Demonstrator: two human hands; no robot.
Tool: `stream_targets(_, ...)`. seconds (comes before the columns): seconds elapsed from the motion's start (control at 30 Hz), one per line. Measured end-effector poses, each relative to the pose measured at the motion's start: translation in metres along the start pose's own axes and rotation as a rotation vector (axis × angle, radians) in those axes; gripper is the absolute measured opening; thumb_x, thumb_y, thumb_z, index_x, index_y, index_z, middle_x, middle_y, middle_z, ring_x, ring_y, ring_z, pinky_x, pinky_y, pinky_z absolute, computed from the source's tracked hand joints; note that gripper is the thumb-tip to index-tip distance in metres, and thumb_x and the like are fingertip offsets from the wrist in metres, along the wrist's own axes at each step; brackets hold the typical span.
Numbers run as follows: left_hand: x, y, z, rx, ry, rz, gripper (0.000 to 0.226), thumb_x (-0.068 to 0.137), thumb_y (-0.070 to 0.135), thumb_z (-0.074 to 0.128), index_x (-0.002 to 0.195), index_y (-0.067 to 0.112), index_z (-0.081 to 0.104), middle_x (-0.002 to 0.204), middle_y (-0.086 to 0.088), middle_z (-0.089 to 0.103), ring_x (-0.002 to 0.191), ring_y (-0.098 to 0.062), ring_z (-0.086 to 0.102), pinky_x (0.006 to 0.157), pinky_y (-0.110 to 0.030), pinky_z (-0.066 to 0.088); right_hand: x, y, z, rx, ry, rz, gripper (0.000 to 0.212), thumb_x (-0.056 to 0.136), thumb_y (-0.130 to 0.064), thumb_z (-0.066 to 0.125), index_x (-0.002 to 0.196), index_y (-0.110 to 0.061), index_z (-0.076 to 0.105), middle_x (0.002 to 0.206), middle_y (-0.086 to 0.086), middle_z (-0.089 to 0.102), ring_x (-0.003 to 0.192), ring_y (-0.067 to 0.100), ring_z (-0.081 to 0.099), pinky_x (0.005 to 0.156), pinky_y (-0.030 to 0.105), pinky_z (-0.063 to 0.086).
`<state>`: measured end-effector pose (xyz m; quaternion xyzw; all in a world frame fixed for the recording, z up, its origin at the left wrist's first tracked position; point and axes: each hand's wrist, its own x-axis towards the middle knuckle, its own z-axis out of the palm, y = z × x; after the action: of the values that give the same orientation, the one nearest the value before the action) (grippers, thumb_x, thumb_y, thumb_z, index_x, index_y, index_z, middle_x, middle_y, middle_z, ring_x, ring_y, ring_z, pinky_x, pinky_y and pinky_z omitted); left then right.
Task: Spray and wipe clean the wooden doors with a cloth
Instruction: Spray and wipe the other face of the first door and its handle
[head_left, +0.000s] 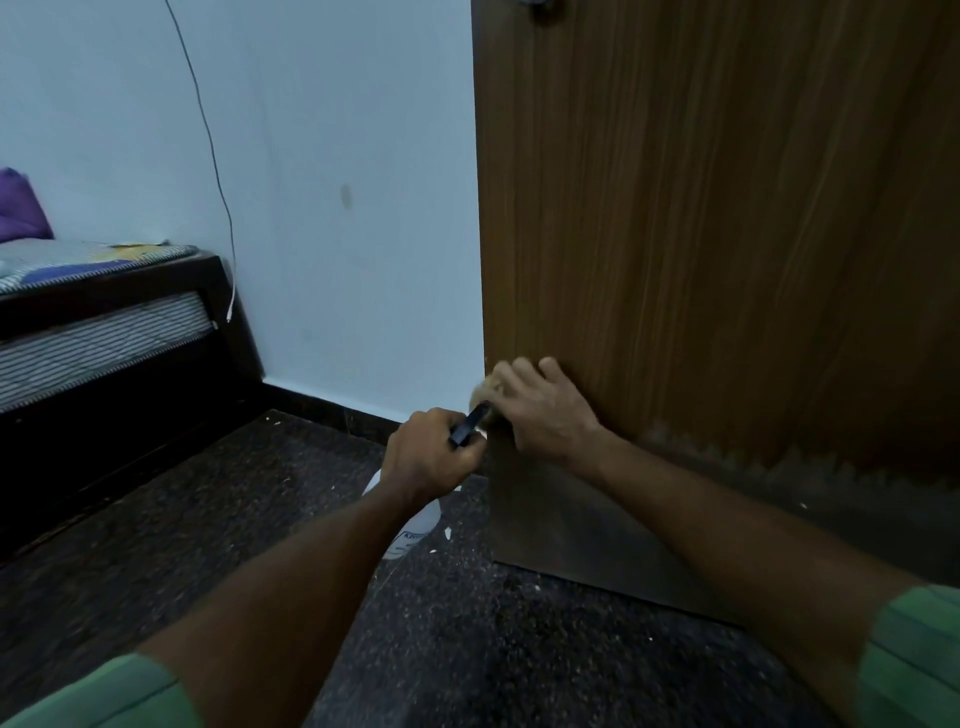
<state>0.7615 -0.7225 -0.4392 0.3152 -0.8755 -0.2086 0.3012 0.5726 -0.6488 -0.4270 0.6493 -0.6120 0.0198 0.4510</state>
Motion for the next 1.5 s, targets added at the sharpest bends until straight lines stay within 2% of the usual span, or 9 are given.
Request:
stream_targets(0.13, -0.003, -0.002, 0.007, 0.078, -0.131, -0.04, 0.037, 0.083, 0.044, 0.063, 0.061, 0.015, 0.055, 0.054, -0.003, 0.057, 0.05, -0.025, 0.052, 0.053, -0.03, 0.034, 0.026, 0.017, -0.024, 0.09, 0.197, 0.351, 0.056, 0.084, -0.024, 0.058, 0.14, -0.025, 0.059, 0.109, 0.009, 0.053, 0.094, 0.029, 0.049, 0.078, 0.044, 0.033)
stream_targets(0.37, -0.016, -0.007, 0.028, 0.267, -0.231, -0.131, 0.04, 0.083, 0.059, 0.064, 0.078, 0.02, 0.066, 0.069, 0.001, 0.066, 0.069, -0.029, 0.067, 0.072, -0.041, 0.061, -0.025, 0.013, 0.012, -0.014, 0.171, 0.12, 0.052, 0.092, -0.024, 0.057, 0.144, -0.025, 0.056, 0.117, 0.011, 0.058, 0.095, 0.03, 0.051, 0.076, 0.046, 0.036)
stream_targets(0.77, -0.02, -0.017, 0.037, 0.173, -0.143, -0.163, 0.036, 0.089, 0.05, 0.07, 0.065, 0.023, 0.068, 0.059, 0.004, 0.064, 0.058, -0.02, 0.062, 0.059, -0.032, 0.047, -0.039, -0.01, 0.029, -0.004, 0.205, 0.192, 0.052, 0.094, -0.021, 0.055, 0.145, -0.022, 0.056, 0.112, 0.013, 0.058, 0.091, 0.031, 0.051, 0.074, 0.045, 0.037)
stream_targets(0.9, -0.023, -0.021, 0.037, 0.094, -0.111, -0.107, 0.043, 0.09, 0.046, 0.065, 0.059, 0.018, 0.055, 0.054, 0.002, 0.058, 0.055, -0.023, 0.061, 0.057, -0.033, 0.046, -0.064, -0.023, 0.051, -0.025, 0.192, 0.092, 0.055, 0.092, -0.02, 0.059, 0.146, -0.015, 0.055, 0.111, 0.013, 0.055, 0.089, 0.031, 0.049, 0.072, 0.043, 0.036)
stream_targets(1.07, -0.017, -0.026, 0.034, -0.037, -0.07, -0.107, 0.04, 0.086, 0.046, 0.062, 0.068, 0.01, 0.061, 0.057, -0.005, 0.063, 0.055, -0.027, 0.062, 0.058, -0.041, 0.054, -0.098, -0.054, 0.083, -0.115, -0.13, -0.36, 0.039, 0.093, -0.025, 0.055, 0.13, -0.018, 0.067, 0.115, 0.004, 0.059, 0.095, 0.023, 0.053, 0.079, 0.04, 0.034)
stream_targets(1.13, -0.015, -0.027, 0.035, -0.076, -0.097, -0.102, 0.038, 0.087, 0.046, 0.063, 0.068, 0.013, 0.062, 0.056, -0.002, 0.063, 0.052, -0.022, 0.059, 0.056, -0.036, 0.048, -0.084, -0.052, 0.07, -0.071, -0.094, -0.25, 0.044, 0.089, -0.025, 0.054, 0.132, -0.02, 0.064, 0.117, 0.005, 0.058, 0.097, 0.024, 0.053, 0.08, 0.04, 0.036)
stream_targets(1.27, -0.017, -0.036, 0.043, -0.2, -0.106, -0.134, 0.04, 0.087, 0.046, 0.064, 0.067, 0.01, 0.065, 0.057, -0.007, 0.062, 0.047, -0.015, 0.052, 0.055, -0.032, 0.042, -0.051, -0.043, 0.04, 0.052, 0.096, 0.277, 0.055, 0.09, -0.017, 0.057, 0.145, -0.021, 0.055, 0.112, 0.01, 0.054, 0.094, 0.03, 0.049, 0.077, 0.043, 0.036)
stream_targets(1.37, -0.018, -0.043, 0.048, -0.462, -0.146, -0.215, 0.034, 0.099, 0.032, 0.068, 0.077, 0.006, 0.072, 0.069, -0.013, 0.072, 0.047, -0.016, 0.056, 0.051, -0.032, 0.045, -0.071, -0.04, 0.052, -0.017, -0.002, 0.041, 0.067, 0.085, -0.019, 0.062, 0.15, -0.017, 0.049, 0.121, 0.012, 0.053, 0.1, 0.031, 0.05, 0.08, 0.043, 0.037)
stream_targets(1.5, -0.02, -0.047, 0.058, -0.694, -0.163, -0.342, 0.022, 0.102, 0.016, 0.063, 0.093, -0.002, 0.073, 0.076, -0.012, 0.073, 0.058, -0.018, 0.062, 0.049, -0.031, 0.046, -0.119, -0.033, 0.063, -0.102, -0.228, -0.322, 0.054, 0.08, -0.028, 0.079, 0.132, -0.018, 0.066, 0.12, 0.008, 0.055, 0.098, 0.025, 0.053, 0.081, 0.04, 0.04)
